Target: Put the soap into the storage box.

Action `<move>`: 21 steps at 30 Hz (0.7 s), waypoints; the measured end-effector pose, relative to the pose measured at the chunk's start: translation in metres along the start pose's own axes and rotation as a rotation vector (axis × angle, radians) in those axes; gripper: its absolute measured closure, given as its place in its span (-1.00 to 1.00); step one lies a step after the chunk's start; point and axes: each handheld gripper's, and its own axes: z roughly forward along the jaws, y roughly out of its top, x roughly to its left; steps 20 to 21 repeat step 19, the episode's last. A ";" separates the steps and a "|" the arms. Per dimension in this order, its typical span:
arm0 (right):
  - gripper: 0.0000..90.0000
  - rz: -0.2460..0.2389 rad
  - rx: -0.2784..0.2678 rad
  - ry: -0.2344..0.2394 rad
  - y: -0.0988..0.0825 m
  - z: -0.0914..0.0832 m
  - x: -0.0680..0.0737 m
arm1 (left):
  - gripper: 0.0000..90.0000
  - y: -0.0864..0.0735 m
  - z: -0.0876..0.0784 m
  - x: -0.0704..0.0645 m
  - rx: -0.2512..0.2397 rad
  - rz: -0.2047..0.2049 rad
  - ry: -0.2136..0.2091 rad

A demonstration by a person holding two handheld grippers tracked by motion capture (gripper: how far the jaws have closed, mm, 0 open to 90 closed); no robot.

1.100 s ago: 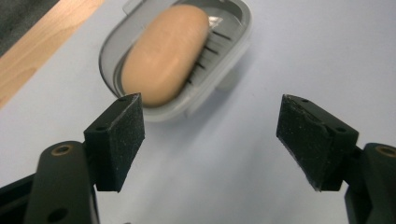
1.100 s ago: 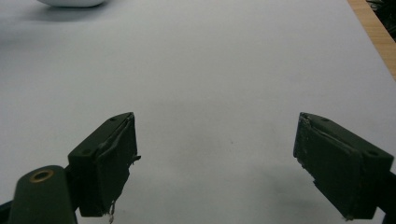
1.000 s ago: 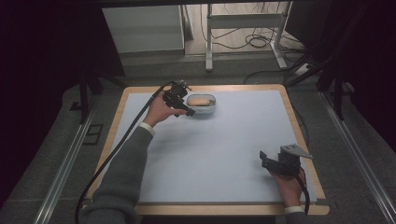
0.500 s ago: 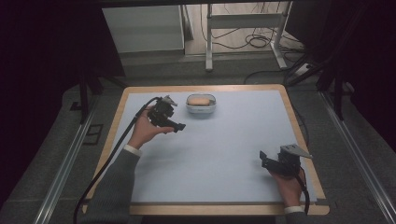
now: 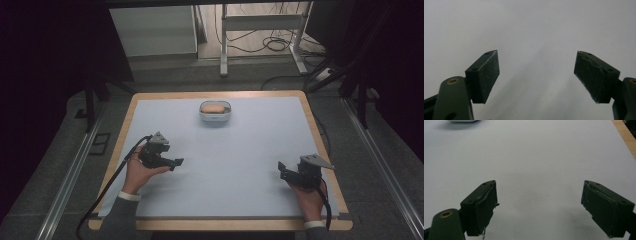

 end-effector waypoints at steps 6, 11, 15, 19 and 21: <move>-0.70 0.001 0.002 0.002 0.000 0.000 0.000 | -0.54 -0.013 -0.003 0.005 -0.006 -0.032 0.013; -0.70 0.002 -0.003 0.007 0.000 0.000 -0.001 | -0.54 -0.016 -0.003 0.005 -0.008 -0.040 0.016; -0.70 0.000 -0.004 0.014 0.000 -0.001 -0.001 | -0.54 -0.018 -0.005 0.006 -0.012 -0.047 0.013; -0.70 -0.001 -0.010 0.025 0.000 -0.001 -0.002 | -0.55 -0.020 -0.006 0.008 -0.010 -0.052 0.020; -0.70 -0.001 -0.010 0.025 0.000 -0.001 -0.002 | -0.55 -0.020 -0.006 0.008 -0.010 -0.052 0.020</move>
